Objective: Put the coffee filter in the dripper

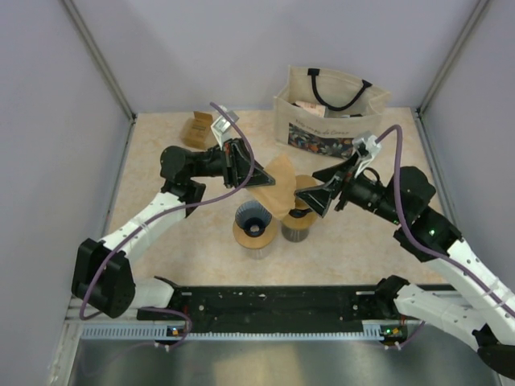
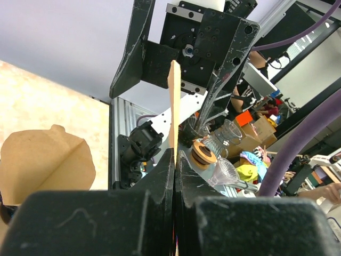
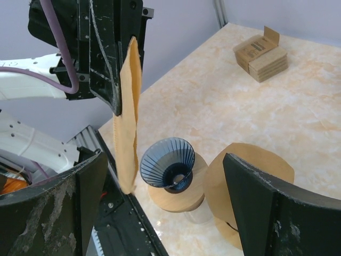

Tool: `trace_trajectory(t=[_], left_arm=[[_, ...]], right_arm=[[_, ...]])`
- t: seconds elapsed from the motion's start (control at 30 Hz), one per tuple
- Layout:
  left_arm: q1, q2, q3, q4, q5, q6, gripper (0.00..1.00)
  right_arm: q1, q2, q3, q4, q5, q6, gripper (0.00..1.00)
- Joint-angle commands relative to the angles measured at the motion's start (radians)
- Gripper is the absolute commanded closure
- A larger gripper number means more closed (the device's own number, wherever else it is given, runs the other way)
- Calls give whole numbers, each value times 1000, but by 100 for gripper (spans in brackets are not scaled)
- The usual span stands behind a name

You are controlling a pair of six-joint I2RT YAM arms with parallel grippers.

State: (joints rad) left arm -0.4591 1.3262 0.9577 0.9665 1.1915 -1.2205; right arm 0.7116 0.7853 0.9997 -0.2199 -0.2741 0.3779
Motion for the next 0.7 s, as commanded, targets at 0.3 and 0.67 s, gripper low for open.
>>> trace_trajectory(t=[0.3, 0.67], left_arm=[[-4, -28, 27, 21, -3, 32, 100], [-4, -21, 32, 12, -6, 35, 100]], right_arm=[[8, 5, 60, -25, 173, -5, 10], [8, 17, 59, -55, 118, -11, 10]])
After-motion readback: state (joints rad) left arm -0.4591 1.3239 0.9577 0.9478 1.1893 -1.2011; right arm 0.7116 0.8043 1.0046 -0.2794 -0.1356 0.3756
